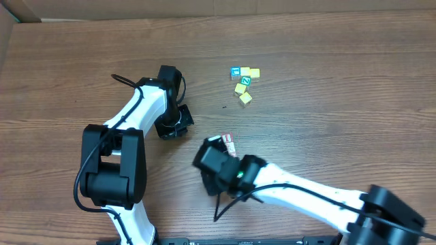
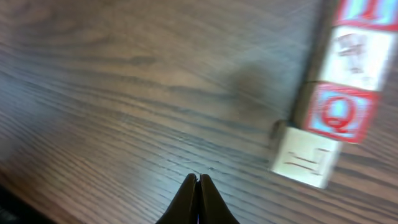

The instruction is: Flip 4 blocks

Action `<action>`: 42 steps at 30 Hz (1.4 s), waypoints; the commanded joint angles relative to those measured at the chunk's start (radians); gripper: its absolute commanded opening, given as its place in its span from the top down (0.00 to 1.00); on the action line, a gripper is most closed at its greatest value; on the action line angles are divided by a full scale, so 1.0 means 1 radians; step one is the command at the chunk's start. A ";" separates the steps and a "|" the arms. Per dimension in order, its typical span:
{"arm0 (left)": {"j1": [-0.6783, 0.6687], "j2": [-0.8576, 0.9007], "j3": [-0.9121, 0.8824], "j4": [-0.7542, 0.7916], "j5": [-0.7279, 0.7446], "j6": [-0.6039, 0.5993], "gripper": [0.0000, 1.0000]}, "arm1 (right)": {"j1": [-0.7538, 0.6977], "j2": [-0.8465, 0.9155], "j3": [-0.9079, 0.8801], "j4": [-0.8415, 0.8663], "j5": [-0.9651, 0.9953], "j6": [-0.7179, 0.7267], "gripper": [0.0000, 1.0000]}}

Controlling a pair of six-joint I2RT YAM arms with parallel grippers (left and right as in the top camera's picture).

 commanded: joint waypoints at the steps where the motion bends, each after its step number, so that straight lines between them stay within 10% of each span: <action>1: -0.010 0.011 -0.010 -0.003 0.018 0.020 0.96 | 0.004 0.098 0.122 -0.065 0.082 0.023 0.96; 42: -0.009 0.011 -0.010 -0.011 0.018 0.021 0.95 | -0.035 0.295 0.246 -0.251 0.192 0.135 0.96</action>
